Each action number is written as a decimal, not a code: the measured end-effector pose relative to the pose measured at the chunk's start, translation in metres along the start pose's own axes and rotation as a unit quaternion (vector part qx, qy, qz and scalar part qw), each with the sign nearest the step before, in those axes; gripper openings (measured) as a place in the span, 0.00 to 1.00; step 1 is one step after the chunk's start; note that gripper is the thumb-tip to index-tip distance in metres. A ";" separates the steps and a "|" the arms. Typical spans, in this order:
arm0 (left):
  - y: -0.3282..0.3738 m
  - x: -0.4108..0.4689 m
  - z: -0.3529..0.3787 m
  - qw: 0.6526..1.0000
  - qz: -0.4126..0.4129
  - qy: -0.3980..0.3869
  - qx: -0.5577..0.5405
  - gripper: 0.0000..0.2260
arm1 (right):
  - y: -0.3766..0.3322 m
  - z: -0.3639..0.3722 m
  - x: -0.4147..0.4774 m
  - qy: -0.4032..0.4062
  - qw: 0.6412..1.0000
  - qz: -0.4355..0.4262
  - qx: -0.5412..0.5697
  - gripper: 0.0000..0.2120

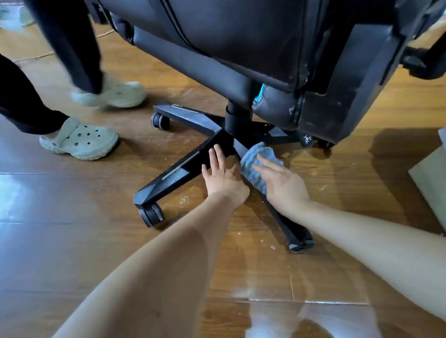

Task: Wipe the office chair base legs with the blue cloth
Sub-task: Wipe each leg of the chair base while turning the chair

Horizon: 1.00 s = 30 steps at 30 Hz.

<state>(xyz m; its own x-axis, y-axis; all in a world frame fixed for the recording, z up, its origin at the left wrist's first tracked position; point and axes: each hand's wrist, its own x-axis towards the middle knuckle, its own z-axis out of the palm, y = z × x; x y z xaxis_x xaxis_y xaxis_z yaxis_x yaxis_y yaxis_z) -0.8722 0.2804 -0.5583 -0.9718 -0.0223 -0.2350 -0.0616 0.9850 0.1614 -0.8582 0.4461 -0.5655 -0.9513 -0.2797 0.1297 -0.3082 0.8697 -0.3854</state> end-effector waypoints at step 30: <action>-0.007 -0.014 0.019 0.993 0.062 -0.003 -0.099 0.41 | -0.012 -0.006 0.025 0.002 0.998 0.067 -0.009 0.20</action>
<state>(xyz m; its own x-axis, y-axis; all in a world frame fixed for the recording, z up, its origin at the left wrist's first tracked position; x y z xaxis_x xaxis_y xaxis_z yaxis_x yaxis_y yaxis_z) -0.8544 0.2774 -0.5741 -0.9731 0.0989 -0.2079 0.0143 0.9273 0.3740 -0.8783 0.4308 -0.5522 -0.9840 -0.1585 0.0817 -0.1778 0.9067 -0.3824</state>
